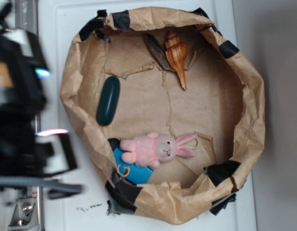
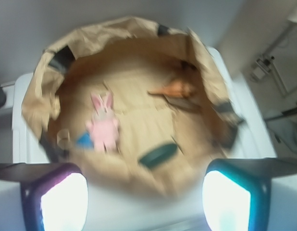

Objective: Grab the shell.

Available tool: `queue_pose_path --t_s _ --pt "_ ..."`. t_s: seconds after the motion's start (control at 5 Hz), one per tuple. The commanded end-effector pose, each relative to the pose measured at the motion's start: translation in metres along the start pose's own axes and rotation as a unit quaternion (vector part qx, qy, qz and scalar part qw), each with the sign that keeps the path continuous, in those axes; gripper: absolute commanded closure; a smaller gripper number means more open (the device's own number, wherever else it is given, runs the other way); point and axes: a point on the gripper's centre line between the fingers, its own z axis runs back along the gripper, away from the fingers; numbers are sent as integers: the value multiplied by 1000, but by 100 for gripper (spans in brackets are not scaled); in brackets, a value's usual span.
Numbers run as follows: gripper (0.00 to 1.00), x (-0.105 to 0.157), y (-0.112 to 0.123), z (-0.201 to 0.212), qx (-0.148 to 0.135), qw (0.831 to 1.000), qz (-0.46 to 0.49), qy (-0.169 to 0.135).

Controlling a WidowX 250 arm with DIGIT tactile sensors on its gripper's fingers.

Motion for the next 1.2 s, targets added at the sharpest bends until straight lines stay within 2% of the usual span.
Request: queue_pose_path --t_s 0.0,0.2,0.4,0.6,0.8,1.0 --pt "0 48 22 -63 -30 996 74 -44" --pt "0 58 30 -98 -50 993 93 -46" --pt "0 70 42 -135 -49 993 107 -30" --pt "0 78 59 -164 -34 990 136 -18" --pt "0 89 60 -177 -36 989 142 -10" --pt "0 96 67 -166 -32 989 144 -25"
